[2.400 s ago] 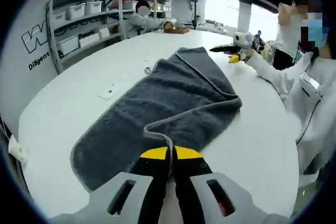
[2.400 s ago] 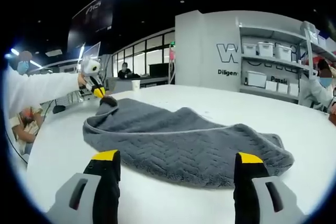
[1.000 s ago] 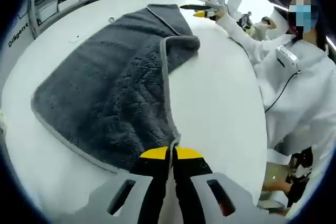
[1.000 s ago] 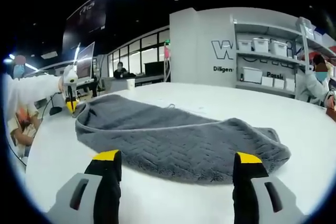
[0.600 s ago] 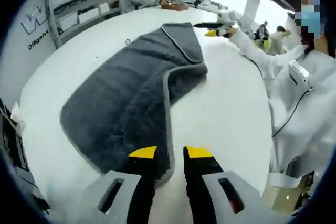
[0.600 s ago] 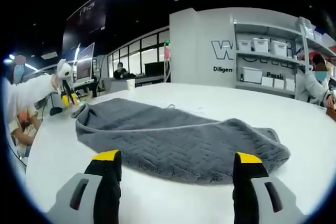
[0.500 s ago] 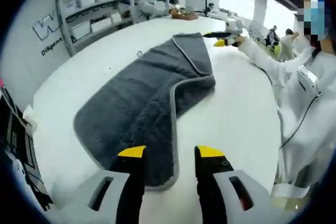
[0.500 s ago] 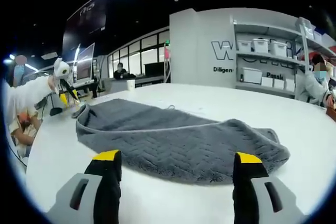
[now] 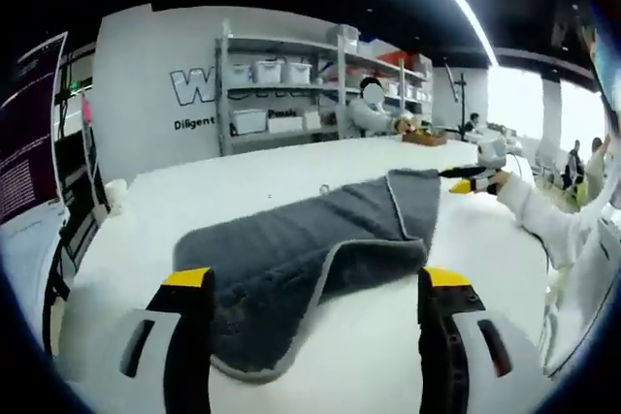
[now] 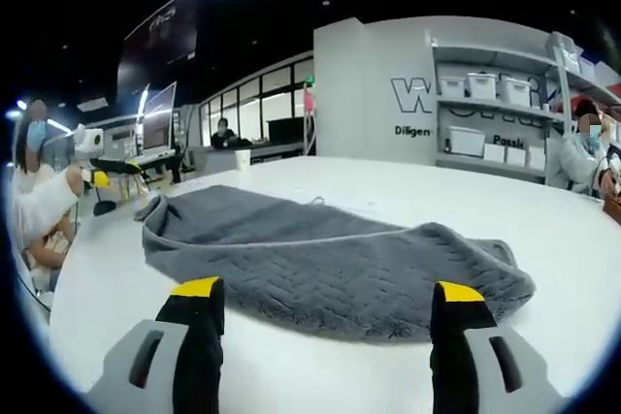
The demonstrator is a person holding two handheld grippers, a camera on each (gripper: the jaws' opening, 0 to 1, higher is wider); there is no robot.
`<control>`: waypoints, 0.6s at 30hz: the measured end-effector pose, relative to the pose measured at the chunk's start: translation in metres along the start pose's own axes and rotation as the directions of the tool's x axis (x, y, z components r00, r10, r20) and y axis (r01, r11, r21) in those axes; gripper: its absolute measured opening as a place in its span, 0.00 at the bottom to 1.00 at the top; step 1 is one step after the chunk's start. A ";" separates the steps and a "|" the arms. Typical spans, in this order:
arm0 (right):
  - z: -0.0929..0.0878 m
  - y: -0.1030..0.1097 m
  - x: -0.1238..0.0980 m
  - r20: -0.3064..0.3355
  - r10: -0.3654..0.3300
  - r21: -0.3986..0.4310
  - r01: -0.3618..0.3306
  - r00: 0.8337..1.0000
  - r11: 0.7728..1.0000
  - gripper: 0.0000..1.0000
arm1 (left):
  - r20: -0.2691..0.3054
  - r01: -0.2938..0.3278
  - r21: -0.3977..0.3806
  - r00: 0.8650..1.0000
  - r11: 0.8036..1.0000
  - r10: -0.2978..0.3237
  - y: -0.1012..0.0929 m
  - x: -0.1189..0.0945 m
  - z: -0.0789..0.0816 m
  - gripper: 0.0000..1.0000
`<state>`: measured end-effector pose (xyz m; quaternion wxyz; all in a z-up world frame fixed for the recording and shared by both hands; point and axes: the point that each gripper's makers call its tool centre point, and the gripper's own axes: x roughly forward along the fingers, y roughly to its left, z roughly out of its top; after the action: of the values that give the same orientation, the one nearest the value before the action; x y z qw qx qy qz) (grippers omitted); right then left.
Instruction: Open the folded towel by lifting each exposed corner and separating the folded layers until the towel lies flat within the target outline without major curled edges
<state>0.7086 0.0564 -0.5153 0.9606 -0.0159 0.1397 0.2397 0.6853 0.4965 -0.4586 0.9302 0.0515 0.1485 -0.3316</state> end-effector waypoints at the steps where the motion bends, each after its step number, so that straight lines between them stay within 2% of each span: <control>1: 0.001 0.000 0.000 0.003 0.001 0.001 -0.001 1.000 1.000 0.88 | 0.017 0.011 -0.003 1.000 1.000 -0.011 -0.006 0.000 0.001 0.93; 2: 0.001 0.001 0.000 0.006 0.003 0.002 -0.003 1.000 1.000 0.88 | 0.040 0.026 -0.005 0.999 1.000 -0.026 -0.011 0.001 0.003 0.94; 4: 0.003 0.001 0.000 0.009 0.004 0.002 -0.004 1.000 1.000 0.88 | 0.048 0.038 -0.011 0.998 0.999 -0.038 -0.018 0.002 0.001 0.96; 6: 0.003 0.002 -0.001 0.010 0.005 -0.001 -0.005 1.000 1.000 0.88 | 0.053 0.050 -0.015 0.997 0.999 -0.049 -0.023 0.003 0.000 1.00; 11: 0.003 0.002 -0.001 0.010 0.006 -0.001 -0.006 1.000 1.000 0.88 | 0.046 0.048 -0.014 0.998 0.999 -0.048 -0.031 0.005 -0.004 1.00; 14: 0.004 0.002 -0.001 0.012 0.006 -0.001 -0.006 1.000 1.000 0.88 | 0.018 0.006 0.009 1.000 1.000 -0.006 -0.027 0.007 -0.007 1.00; 15: 0.004 0.002 -0.001 0.013 0.007 -0.002 -0.007 1.000 1.000 0.88 | -0.010 -0.042 0.049 0.999 0.998 0.043 -0.020 0.009 -0.011 1.00; 18: 0.003 0.003 0.000 0.008 0.010 -0.006 -0.010 1.000 1.000 0.88 | -0.028 -0.051 0.087 0.998 0.995 0.053 -0.019 0.019 -0.012 0.98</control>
<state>0.7076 0.0594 -0.5121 0.9598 -0.0171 0.1354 0.2452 0.6838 0.4726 -0.4759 0.9330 0.1006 0.1469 -0.3126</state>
